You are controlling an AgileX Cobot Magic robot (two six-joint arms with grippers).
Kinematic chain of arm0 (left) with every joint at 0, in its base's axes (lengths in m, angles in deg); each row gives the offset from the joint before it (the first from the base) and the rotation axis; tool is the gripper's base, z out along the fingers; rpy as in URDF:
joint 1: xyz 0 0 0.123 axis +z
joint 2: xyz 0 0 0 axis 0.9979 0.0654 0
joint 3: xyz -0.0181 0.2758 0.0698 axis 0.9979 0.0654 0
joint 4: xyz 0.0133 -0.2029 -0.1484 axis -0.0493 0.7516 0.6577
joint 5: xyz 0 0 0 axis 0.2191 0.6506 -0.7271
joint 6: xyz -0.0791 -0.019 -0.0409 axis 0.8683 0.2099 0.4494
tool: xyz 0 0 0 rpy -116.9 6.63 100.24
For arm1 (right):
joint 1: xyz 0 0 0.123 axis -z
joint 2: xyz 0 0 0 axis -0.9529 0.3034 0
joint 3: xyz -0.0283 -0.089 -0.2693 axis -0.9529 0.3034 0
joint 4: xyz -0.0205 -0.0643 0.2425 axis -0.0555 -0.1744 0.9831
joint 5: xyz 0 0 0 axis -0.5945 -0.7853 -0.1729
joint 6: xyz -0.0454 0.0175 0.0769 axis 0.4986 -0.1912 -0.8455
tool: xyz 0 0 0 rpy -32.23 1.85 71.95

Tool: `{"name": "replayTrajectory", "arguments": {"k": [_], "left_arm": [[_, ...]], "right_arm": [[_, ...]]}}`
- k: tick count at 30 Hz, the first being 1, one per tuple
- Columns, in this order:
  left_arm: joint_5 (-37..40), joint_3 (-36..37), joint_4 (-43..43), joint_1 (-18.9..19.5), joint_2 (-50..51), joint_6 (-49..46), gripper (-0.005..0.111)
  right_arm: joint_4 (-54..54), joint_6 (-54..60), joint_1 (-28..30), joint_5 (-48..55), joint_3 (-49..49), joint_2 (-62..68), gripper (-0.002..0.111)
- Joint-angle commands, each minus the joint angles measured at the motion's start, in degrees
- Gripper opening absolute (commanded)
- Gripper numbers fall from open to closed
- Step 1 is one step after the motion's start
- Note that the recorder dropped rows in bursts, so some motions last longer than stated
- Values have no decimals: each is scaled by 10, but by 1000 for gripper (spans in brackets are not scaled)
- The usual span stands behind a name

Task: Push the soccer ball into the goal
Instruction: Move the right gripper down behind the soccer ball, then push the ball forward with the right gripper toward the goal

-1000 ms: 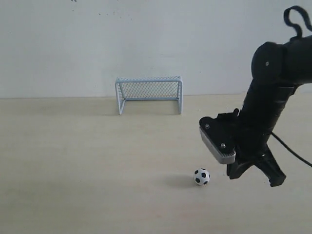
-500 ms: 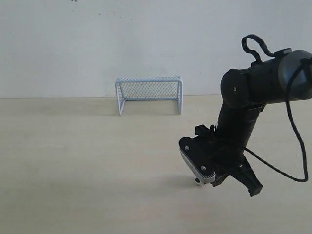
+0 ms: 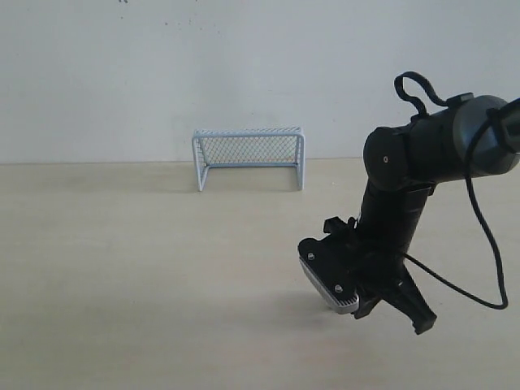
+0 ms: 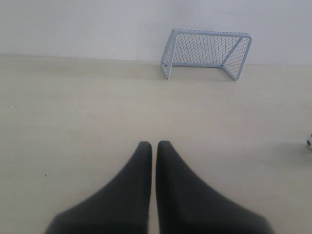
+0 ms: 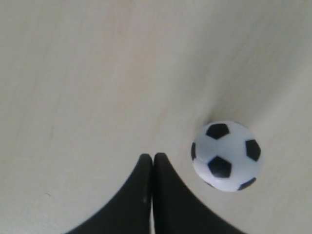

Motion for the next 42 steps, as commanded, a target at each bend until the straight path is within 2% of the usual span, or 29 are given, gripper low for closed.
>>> {"name": "replayTrajectory", "arguments": {"k": [1, 7, 20, 23, 24, 26, 28, 29, 34, 42], "left_arm": [[-1, 1, 6, 1, -2, 4, 4], [-1, 1, 6, 1, -2, 4, 4], [-2, 1, 6, 1, -2, 4, 4], [-2, 1, 6, 1, -2, 4, 4], [-1, 1, 6, 1, -2, 4, 4], [-1, 1, 6, 1, -2, 4, 4], [-1, 1, 6, 1, -2, 4, 4], [-1, 1, 6, 1, -2, 4, 4], [-1, 1, 6, 1, -2, 4, 4], [-2, 1, 6, 1, -2, 4, 4]], "right_arm": [[6, 5, -1, 45, -3, -2, 0], [14, 5, -1, 70, -3, -2, 0], [33, 4, -1, 38, -3, -2, 0], [33, 4, -1, -53, -3, 0, 0], [37, -12, -1, -127, -3, 4, 0], [37, -138, -1, -279, -3, 6, 0], [37, -232, -1, -347, -3, -3, 0], [37, -242, -1, -354, -3, -11, 0], [36, -206, -1, -296, -3, -56, 0], [36, -303, -1, -193, -2, -114, 0]]}}
